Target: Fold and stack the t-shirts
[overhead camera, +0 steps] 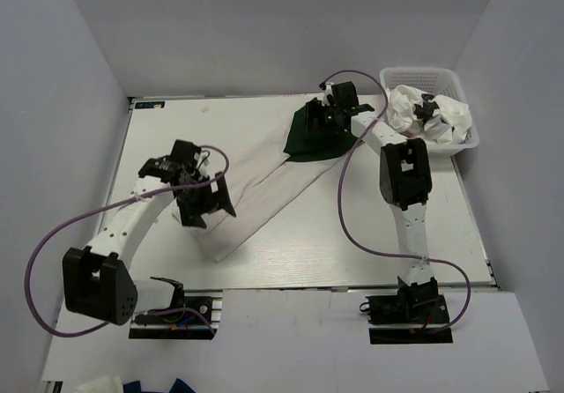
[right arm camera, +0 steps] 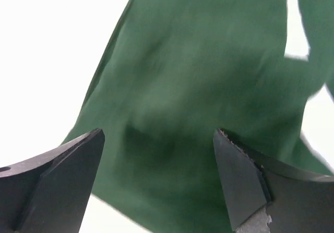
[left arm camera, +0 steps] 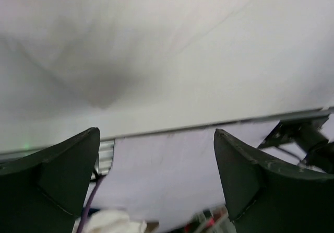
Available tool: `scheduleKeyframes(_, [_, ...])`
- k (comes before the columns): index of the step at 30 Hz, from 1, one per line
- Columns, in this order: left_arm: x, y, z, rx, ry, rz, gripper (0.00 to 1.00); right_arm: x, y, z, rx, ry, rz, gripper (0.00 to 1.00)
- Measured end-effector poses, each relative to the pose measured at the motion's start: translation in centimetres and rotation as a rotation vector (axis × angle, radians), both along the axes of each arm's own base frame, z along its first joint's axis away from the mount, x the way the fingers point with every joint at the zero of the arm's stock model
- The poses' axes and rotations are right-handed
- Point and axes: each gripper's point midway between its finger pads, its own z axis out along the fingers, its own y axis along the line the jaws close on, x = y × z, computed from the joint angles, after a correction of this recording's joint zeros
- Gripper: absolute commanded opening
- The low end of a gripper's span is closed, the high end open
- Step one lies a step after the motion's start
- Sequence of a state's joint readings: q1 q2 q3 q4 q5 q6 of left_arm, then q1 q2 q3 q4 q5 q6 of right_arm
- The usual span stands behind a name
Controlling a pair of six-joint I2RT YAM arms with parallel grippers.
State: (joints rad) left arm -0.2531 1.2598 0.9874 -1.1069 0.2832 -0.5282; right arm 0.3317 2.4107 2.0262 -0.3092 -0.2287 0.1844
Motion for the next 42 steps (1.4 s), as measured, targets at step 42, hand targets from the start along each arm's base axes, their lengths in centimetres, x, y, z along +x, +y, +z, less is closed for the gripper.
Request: scheduleKeyframes(42, [-4.3, -23.7, -4.4, -0.177, 0.129, -0.599, 1.00, 0.2, 2.0, 3.9, 0.107, 0.033, 0.044, 0.90])
